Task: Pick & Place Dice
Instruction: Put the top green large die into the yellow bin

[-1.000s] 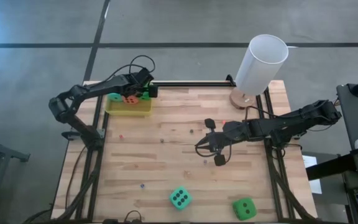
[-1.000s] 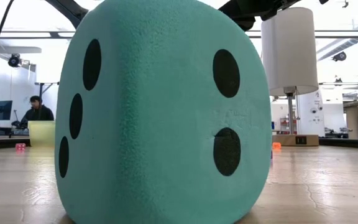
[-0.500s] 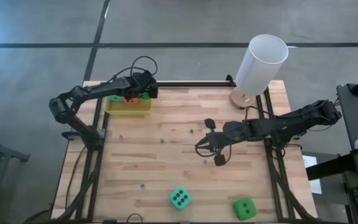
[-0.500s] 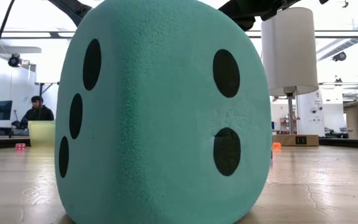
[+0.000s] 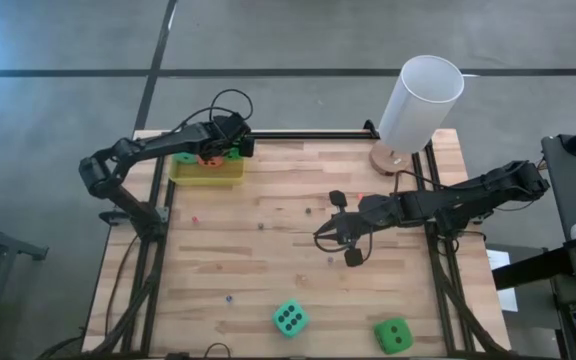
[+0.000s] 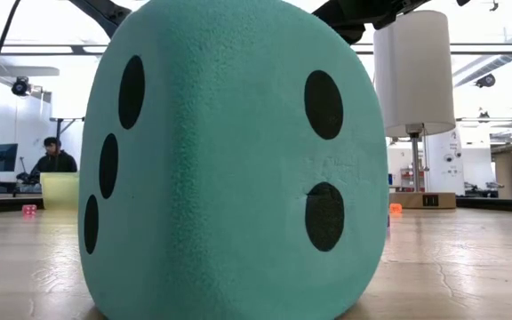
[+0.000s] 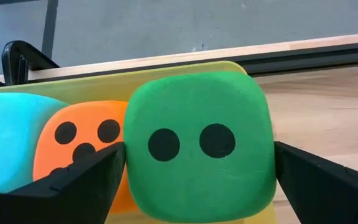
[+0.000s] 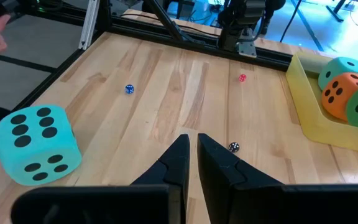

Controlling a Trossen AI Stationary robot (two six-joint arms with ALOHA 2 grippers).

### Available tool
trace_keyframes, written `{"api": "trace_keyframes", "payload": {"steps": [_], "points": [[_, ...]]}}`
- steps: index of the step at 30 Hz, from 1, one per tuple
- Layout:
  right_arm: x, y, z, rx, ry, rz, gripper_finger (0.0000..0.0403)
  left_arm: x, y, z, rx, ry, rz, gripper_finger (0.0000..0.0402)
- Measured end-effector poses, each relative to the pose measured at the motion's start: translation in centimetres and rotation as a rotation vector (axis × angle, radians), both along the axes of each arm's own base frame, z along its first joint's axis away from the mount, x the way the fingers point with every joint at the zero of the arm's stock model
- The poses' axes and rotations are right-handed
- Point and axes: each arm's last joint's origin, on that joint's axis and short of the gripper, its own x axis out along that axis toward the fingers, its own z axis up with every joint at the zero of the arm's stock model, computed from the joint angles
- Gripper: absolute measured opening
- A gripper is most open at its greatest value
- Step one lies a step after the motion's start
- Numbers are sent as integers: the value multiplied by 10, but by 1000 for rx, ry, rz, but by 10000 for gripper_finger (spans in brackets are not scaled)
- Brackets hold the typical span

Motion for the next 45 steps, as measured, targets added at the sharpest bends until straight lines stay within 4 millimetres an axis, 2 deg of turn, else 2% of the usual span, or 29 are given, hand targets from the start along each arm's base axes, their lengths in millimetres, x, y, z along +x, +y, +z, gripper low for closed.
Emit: {"api": "trace_keyframes", "payload": {"steps": [14, 24, 34, 45], "points": [[0, 0, 0, 0, 0, 0, 28, 3, -1, 5, -4, -3, -52, 398], [0, 0, 0, 0, 0, 0, 28, -5, -4, 20, 54, 32, -15, 398], [0, 0, 0, 0, 0, 0, 28, -17, -5, 3, 46, 90, 37, 399], [0, 0, 0, 0, -1, 0, 28, -23, -5, -23, 75, 54, 39, 399]]}}
